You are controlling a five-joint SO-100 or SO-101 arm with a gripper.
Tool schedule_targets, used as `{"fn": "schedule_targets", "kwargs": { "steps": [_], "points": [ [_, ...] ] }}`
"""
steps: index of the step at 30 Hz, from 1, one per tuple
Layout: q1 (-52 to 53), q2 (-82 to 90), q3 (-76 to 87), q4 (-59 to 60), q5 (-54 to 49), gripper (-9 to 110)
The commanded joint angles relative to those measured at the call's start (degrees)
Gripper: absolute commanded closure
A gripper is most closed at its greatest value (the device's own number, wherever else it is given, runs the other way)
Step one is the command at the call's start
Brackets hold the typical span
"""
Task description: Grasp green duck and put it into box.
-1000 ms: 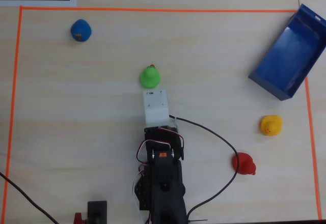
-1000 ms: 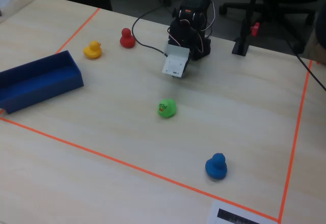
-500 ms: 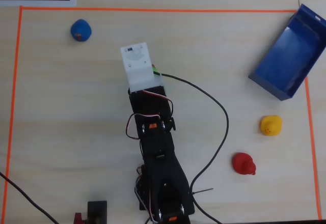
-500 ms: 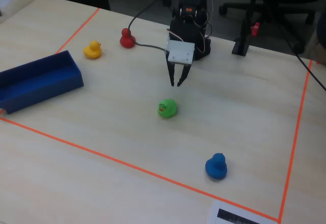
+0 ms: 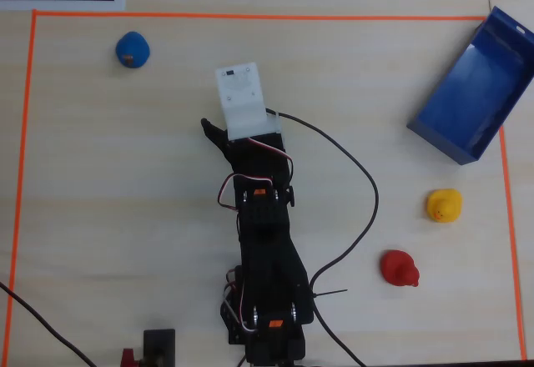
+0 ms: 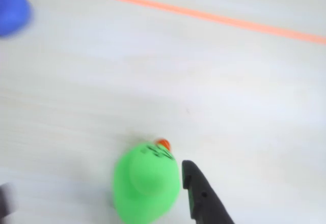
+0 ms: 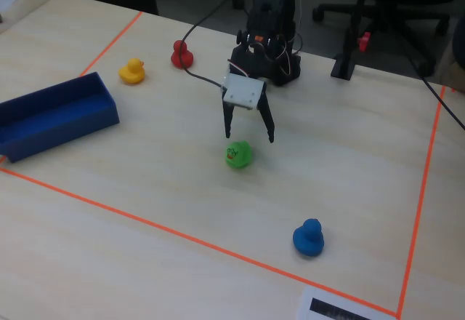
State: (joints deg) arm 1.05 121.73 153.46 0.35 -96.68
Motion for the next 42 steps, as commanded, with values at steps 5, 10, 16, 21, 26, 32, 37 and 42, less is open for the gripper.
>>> {"fn": "schedule_targets", "kwargs": {
  "steps": [5,10,16,21,26,32,37,42],
  "points": [
    [1.3,-12.0,-9.2,1.9,1.6,49],
    [2.4,-18.1,-13.3,0.3,1.9,50],
    [4.6,-22.8,-15.3,-1.5,1.9,50],
    [7.4,-20.7,-9.8,-0.5,1.4,49],
    [7.8,-20.0,-8.6,0.6,1.1,52],
    [6.9,-19.9,-8.6,-0.4,2.5,51],
    [5.0,-20.0,-8.8,-0.4,1.9,61],
    [4.8,-20.2,-9.1,-0.4,1.4,92]
  ]
}}
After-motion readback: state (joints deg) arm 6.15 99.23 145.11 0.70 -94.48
